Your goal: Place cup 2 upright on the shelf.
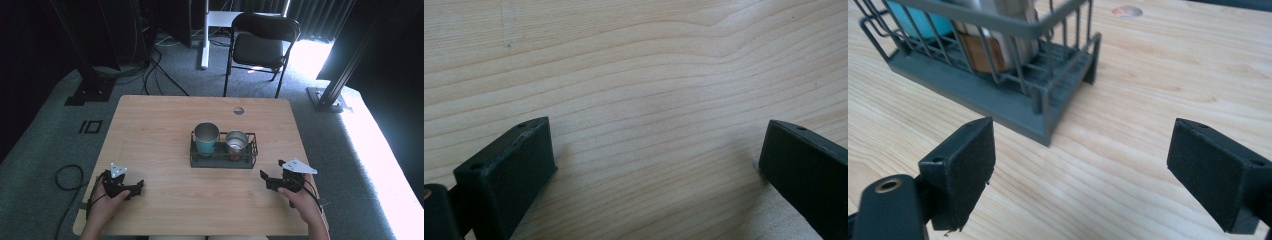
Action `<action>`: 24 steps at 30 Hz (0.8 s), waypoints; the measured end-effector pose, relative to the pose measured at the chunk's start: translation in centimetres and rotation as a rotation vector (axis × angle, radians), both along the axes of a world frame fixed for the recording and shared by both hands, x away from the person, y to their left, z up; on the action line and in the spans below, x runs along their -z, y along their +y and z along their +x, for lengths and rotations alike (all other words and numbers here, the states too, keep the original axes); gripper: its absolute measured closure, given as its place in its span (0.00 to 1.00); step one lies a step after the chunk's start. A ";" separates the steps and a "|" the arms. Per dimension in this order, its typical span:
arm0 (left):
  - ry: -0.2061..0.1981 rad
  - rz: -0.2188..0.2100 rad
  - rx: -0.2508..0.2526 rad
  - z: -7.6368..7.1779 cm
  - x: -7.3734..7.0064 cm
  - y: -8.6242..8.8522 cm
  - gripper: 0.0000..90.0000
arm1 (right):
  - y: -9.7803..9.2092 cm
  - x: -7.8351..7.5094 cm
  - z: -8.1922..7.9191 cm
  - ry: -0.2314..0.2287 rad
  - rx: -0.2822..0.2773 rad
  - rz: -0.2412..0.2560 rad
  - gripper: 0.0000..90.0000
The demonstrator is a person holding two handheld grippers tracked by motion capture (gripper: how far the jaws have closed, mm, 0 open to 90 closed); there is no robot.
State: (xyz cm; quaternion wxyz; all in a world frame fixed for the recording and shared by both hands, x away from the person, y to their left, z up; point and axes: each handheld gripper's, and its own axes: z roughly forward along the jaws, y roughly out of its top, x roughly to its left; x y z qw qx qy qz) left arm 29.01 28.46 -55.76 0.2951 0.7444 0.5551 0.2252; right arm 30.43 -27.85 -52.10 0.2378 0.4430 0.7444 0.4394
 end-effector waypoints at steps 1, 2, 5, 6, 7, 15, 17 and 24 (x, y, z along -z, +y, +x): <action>0.000 0.000 0.000 0.0 0.0 0.0 0.02 | -0.2 0.1 0.0 0.004 0.007 0.002 0.13; 0.000 0.000 0.000 0.0 0.0 0.0 0.02 | -0.4 0.3 -0.1 0.007 0.012 0.000 0.13; 0.000 0.000 0.000 0.0 0.0 0.0 0.02 | -0.9 0.6 -0.3 0.015 0.027 -0.008 0.13; 0.000 0.000 0.000 0.0 0.0 0.0 0.02 | -1.0 0.7 -0.4 0.019 0.028 -0.008 0.13; 0.000 0.000 0.000 0.0 0.0 0.0 0.02 | -1.0 0.7 -0.4 0.019 0.028 -0.008 0.13; 0.000 0.000 0.000 0.0 0.0 0.0 0.02 | -2.0 1.6 -1.4 0.047 0.052 -0.027 0.13; 0.000 0.000 0.000 0.0 0.0 0.0 0.02 | -2.4 1.9 -1.8 0.060 0.062 -0.029 0.13; 0.000 0.000 0.000 0.0 0.0 0.0 0.02 | -3.0 2.4 -2.4 0.097 0.079 -0.048 0.13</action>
